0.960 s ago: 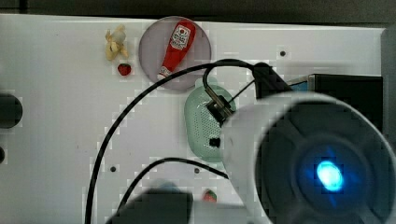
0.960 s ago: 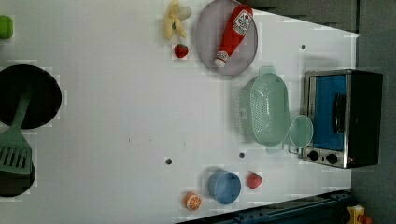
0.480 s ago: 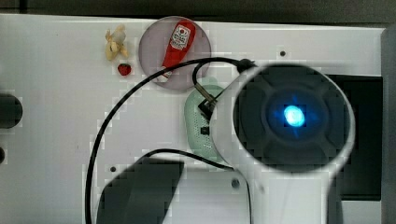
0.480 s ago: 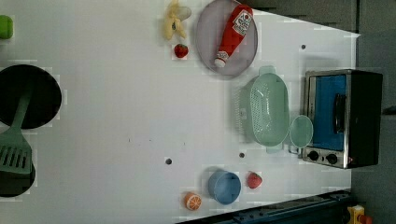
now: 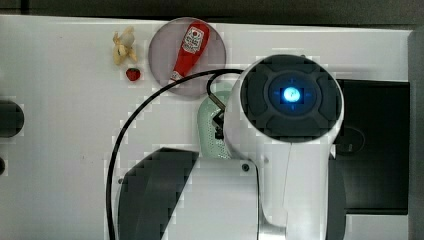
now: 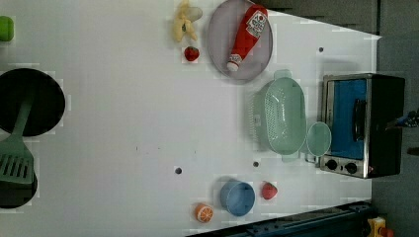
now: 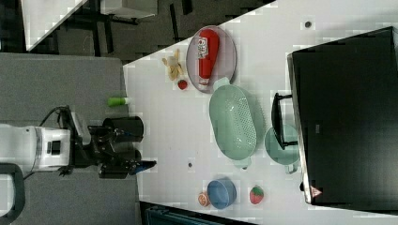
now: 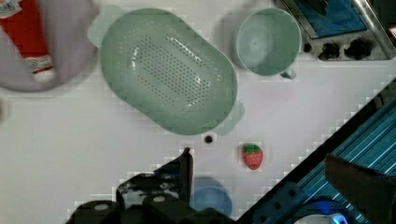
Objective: Drag strainer left to right.
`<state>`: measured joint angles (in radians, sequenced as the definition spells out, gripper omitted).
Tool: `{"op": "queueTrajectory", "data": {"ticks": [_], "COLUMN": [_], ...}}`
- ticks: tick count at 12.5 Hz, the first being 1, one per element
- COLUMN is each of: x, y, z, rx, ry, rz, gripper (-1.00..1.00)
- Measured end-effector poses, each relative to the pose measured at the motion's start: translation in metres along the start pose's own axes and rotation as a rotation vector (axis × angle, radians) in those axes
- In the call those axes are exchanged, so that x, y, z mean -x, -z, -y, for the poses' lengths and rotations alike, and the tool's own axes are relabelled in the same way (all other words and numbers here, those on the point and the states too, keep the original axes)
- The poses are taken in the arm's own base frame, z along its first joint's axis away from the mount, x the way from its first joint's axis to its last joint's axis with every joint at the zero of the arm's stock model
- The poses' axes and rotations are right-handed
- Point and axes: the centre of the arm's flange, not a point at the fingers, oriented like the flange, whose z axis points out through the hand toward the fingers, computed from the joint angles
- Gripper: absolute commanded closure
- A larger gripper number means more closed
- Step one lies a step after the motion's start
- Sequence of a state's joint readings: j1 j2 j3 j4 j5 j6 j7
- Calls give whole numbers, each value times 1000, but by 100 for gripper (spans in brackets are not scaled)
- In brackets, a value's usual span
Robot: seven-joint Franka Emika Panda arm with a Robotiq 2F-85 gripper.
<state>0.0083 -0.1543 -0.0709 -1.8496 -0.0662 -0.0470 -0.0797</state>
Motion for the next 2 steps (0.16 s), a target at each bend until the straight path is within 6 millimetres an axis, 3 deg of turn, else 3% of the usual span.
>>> {"op": "queueTrajectory", "data": {"ticks": [2], "x": [-5], "y": [-2], "z": [0], "rx": [-1], "ry": [-1], "rz": [-20], "gripper": [-100]}}
